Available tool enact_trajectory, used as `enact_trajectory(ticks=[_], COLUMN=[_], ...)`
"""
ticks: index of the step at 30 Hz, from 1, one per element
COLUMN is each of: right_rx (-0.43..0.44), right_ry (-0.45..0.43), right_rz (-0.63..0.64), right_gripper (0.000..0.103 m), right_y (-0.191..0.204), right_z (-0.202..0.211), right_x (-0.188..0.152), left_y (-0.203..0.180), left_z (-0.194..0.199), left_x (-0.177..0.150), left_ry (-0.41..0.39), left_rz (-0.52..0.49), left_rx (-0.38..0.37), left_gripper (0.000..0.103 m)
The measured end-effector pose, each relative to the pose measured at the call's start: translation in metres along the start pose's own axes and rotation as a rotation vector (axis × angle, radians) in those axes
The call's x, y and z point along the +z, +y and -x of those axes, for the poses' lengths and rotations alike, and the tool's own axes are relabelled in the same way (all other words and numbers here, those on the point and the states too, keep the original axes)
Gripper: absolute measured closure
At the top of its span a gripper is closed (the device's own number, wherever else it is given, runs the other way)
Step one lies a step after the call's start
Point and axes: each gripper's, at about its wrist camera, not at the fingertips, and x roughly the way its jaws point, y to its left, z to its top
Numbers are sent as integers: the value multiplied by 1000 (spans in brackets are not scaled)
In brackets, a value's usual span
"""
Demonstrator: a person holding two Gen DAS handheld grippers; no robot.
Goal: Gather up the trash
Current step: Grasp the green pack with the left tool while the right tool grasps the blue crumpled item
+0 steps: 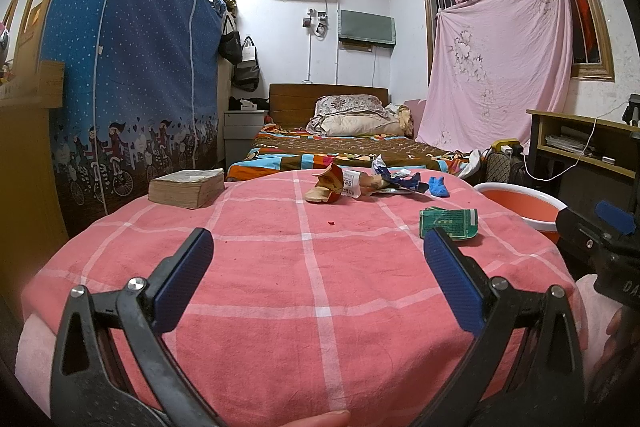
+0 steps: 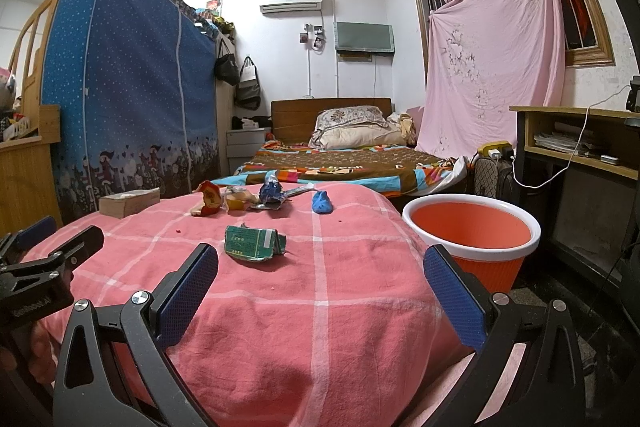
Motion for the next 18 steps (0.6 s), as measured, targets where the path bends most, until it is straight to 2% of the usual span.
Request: enact_trajectory(ticks=[9,18], right_rx=[18,-28], right_ry=[-29,-133], right_rz=[-5,68], right_gripper=[0,0], right_y=[-2,-13], right_z=[0,-11], right_x=[18,40], left_y=[-2,-20], left_z=[0,-22], left_x=[15,39], left_ry=[-39,-63], left_rz=[-12,13], left_rx=[-8,-49], left_gripper=[15,15])
